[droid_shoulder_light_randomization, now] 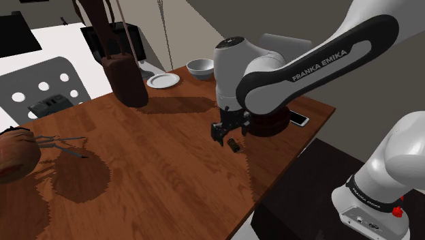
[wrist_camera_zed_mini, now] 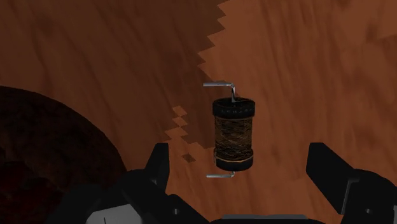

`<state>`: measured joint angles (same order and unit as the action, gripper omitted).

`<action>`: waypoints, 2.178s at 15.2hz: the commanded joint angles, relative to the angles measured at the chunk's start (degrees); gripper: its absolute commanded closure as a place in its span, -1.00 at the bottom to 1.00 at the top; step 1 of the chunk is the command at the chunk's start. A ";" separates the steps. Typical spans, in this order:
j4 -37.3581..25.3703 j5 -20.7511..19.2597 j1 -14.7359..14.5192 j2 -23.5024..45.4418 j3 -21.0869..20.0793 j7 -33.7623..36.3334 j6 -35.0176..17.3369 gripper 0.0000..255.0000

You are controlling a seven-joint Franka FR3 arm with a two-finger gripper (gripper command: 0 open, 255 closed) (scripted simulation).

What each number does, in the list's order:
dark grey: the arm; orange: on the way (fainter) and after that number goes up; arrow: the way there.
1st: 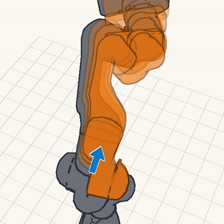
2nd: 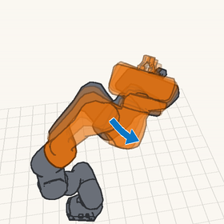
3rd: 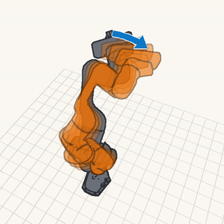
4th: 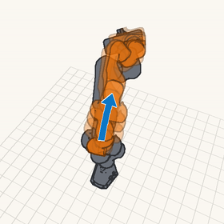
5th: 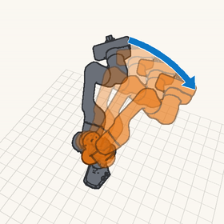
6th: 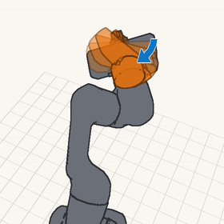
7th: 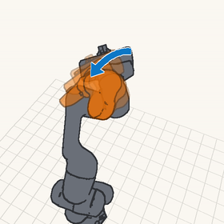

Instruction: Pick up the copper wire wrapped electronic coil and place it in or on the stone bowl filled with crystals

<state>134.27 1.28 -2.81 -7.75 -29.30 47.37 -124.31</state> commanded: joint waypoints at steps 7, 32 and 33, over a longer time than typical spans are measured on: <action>1.46 -0.96 0.14 1.74 -0.25 0.78 -3.03 -1.00; -3.49 1.63 -0.13 -3.52 0.82 -1.63 6.60 1.00; -3.98 1.76 -0.14 -3.86 0.92 -1.78 7.40 1.00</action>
<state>130.76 2.88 -2.93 -11.22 -28.47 45.75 -117.75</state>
